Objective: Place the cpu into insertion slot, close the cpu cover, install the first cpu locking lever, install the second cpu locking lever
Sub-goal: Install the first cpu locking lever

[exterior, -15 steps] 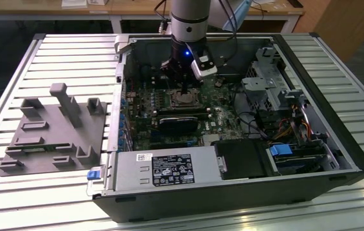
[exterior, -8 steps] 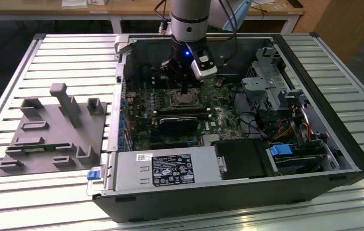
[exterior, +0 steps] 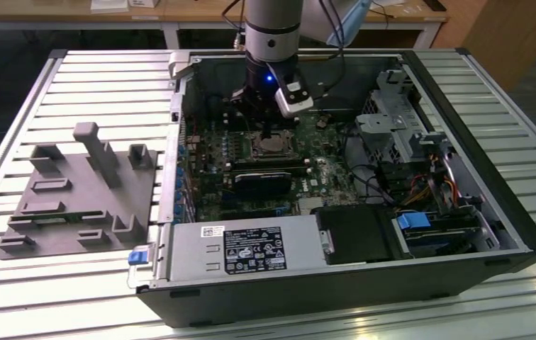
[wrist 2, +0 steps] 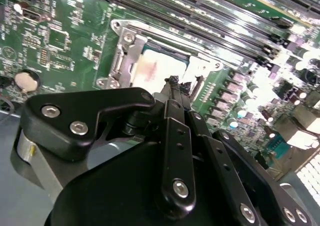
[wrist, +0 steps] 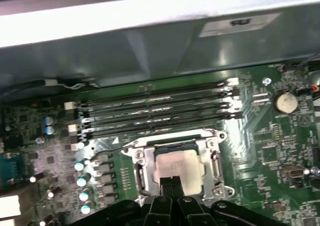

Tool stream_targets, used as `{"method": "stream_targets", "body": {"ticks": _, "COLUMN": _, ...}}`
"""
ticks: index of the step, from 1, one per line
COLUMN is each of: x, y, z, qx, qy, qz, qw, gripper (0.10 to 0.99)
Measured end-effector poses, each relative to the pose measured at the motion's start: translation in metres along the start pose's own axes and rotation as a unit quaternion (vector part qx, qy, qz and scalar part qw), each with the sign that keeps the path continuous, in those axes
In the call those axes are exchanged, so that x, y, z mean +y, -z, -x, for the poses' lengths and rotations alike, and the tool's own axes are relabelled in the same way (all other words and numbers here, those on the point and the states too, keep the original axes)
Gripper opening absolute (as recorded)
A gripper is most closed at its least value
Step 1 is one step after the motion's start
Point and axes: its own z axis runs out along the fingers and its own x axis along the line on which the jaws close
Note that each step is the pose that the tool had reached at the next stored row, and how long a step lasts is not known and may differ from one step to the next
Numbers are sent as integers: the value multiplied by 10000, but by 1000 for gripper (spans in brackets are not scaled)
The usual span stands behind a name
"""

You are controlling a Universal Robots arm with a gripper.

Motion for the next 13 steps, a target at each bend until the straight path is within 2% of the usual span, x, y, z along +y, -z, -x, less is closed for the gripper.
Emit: {"method": "stream_targets", "body": {"ticks": 13, "x": -57, "y": 5, "z": -331, "qx": -43, "qy": 1, "qz": 8, "qw": 10000, "gripper": 102}}
